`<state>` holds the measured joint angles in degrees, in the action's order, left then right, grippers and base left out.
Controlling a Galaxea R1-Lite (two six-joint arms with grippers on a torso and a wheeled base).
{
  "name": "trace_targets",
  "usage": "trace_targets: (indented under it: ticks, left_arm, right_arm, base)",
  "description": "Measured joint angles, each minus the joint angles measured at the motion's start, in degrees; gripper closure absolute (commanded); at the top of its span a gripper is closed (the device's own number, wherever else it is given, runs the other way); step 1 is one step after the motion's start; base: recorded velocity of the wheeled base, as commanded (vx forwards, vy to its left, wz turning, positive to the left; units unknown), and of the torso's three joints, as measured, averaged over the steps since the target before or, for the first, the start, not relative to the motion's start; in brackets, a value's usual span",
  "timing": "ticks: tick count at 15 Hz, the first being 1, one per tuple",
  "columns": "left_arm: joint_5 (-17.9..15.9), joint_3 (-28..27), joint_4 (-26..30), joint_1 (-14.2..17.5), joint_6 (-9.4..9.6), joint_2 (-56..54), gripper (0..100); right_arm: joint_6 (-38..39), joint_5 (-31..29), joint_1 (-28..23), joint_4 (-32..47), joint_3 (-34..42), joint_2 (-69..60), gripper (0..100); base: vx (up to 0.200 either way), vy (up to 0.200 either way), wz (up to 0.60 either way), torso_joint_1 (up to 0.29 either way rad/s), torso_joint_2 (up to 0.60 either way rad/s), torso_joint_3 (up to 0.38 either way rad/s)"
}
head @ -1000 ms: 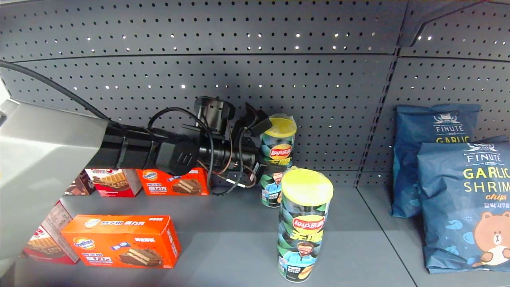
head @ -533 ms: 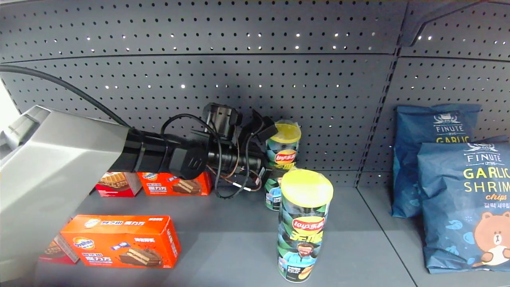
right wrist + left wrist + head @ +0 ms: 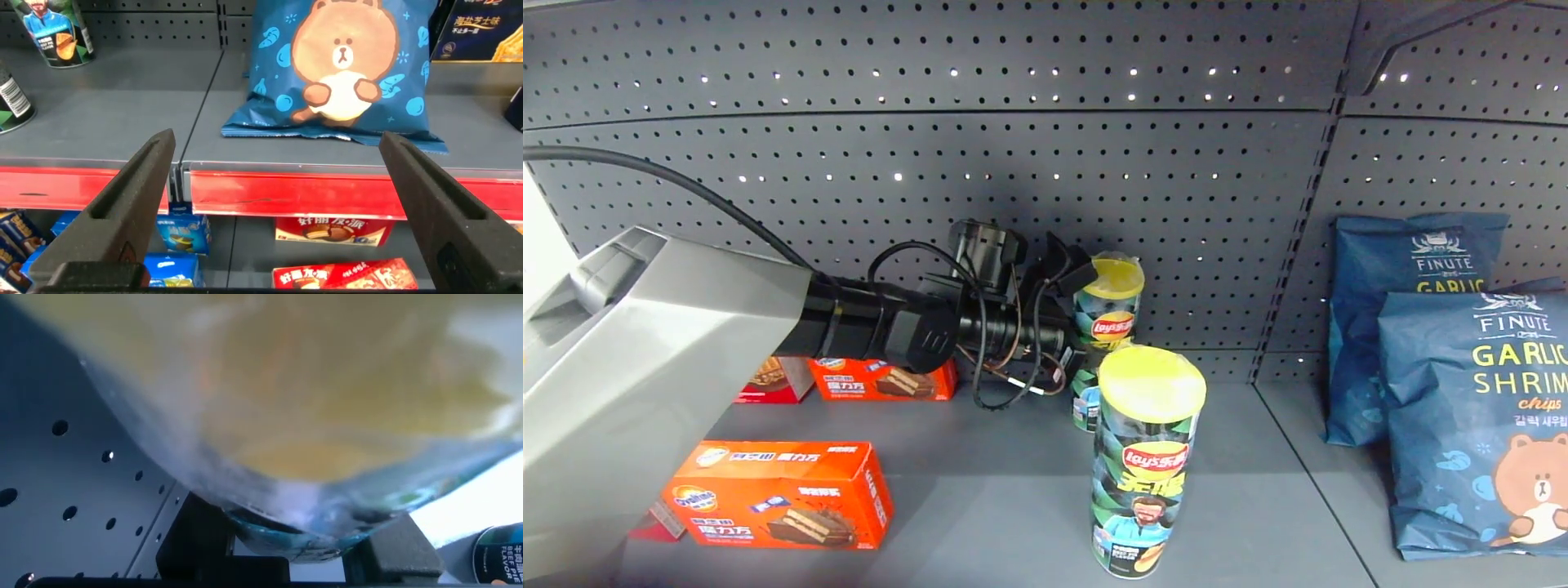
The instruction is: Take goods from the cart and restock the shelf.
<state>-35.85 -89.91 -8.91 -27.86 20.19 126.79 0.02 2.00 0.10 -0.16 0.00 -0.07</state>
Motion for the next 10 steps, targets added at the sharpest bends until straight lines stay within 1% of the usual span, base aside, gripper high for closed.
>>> trace_targets:
  ticks: [1, 7, 10]
  left_arm:
    - [0.0, 0.1, -0.2, 0.0, 0.04, 0.0, 0]
    - [0.2, 1.5, -1.8, -0.1, 0.04, -0.1, 0]
    - [0.2, 5.9, -3.3, 0.5, 0.04, -2.6, 0]
  right_arm:
    - [0.0, 0.0, 0.0, 0.0, 0.0, 0.0, 0]
    - [0.0, 0.0, 0.0, 0.0, 0.0, 0.0, 0]
    - [0.0, 0.0, -0.1, 0.0, 0.0, 0.0, 0]
  base:
    - [0.0, 0.0, 0.0, 0.0, 0.0, 0.0]
    - [0.0, 0.0, 0.0, 0.0, 0.0, 0.0]
    - [0.0, 0.0, 0.0, 0.0, 0.0, 0.0]
